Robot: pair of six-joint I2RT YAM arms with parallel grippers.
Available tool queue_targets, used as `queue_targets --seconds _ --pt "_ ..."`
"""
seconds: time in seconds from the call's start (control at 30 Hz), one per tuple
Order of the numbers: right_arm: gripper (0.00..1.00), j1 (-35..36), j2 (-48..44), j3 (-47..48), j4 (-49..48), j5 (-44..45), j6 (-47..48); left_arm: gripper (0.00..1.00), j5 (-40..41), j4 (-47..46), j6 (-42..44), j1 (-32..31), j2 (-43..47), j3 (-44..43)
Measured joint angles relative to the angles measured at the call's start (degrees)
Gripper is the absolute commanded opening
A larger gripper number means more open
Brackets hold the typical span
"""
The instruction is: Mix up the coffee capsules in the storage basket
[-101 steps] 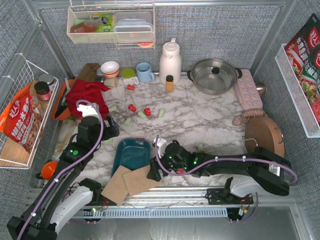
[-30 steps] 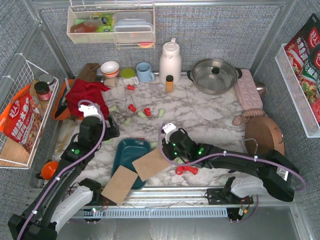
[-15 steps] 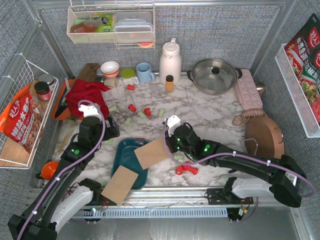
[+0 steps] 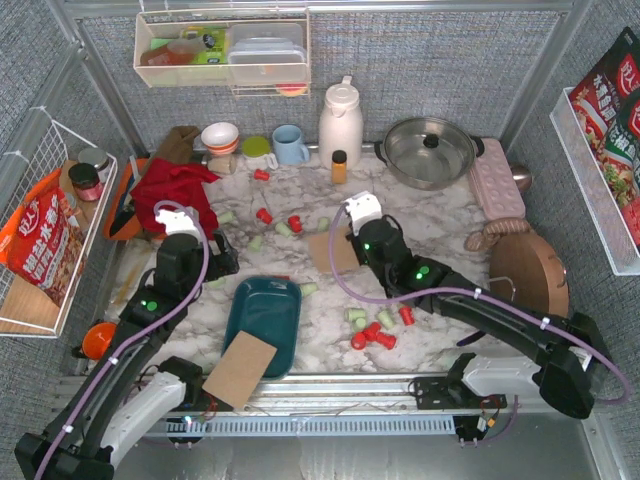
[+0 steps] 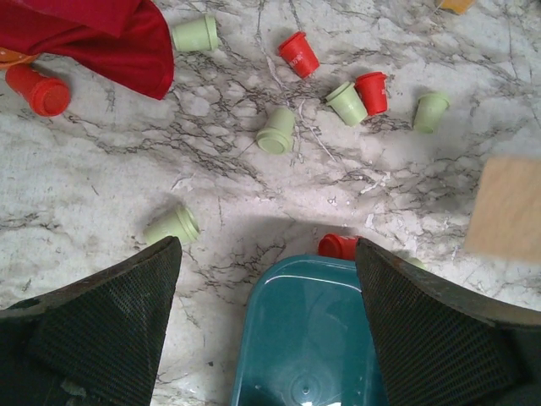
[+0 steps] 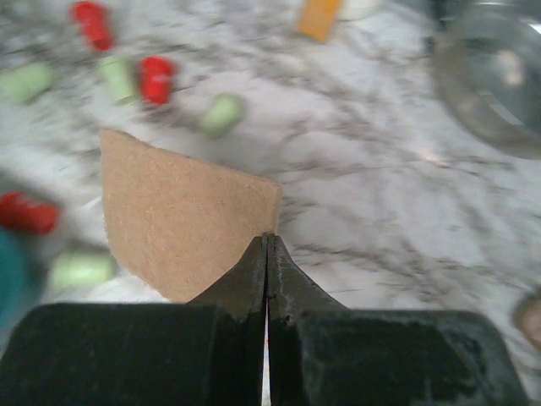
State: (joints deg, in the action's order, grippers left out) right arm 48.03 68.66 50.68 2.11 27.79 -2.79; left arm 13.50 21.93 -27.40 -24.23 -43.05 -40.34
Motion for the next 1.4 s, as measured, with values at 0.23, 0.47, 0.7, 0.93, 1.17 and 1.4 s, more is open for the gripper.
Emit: queue_targets --seconds 0.23,0.47,0.7,0.93,1.17,1.4 --pt "0.00 -14.56 6.29 0.42 -7.28 11.43 6.82 0.92 -0.24 0.00 0.13 0.00 0.28 0.00" --pt "0.00 -30.88 20.46 -0.11 -15.91 15.87 6.95 0.92 -1.79 -0.04 0.20 0.00 0.37 0.02" --pt "0.00 -38.97 27.54 2.49 -19.78 18.84 5.90 0.93 -3.08 -0.26 0.37 0.00 0.83 0.15" --pt "0.57 -44.87 28.94 5.01 -18.91 20.98 3.52 0.93 -3.50 -1.27 0.39 0.00 0.46 0.20" --pt "0.98 -47.69 27.98 9.29 -11.72 21.59 -2.25 0.99 -3.54 -1.18 0.35 0.00 -0.22 0.15" --pt "0.99 -43.93 19.85 8.81 -7.63 19.85 -5.70 0.99 -1.60 2.49 -1.99 0.00 -1.18 -4.37"
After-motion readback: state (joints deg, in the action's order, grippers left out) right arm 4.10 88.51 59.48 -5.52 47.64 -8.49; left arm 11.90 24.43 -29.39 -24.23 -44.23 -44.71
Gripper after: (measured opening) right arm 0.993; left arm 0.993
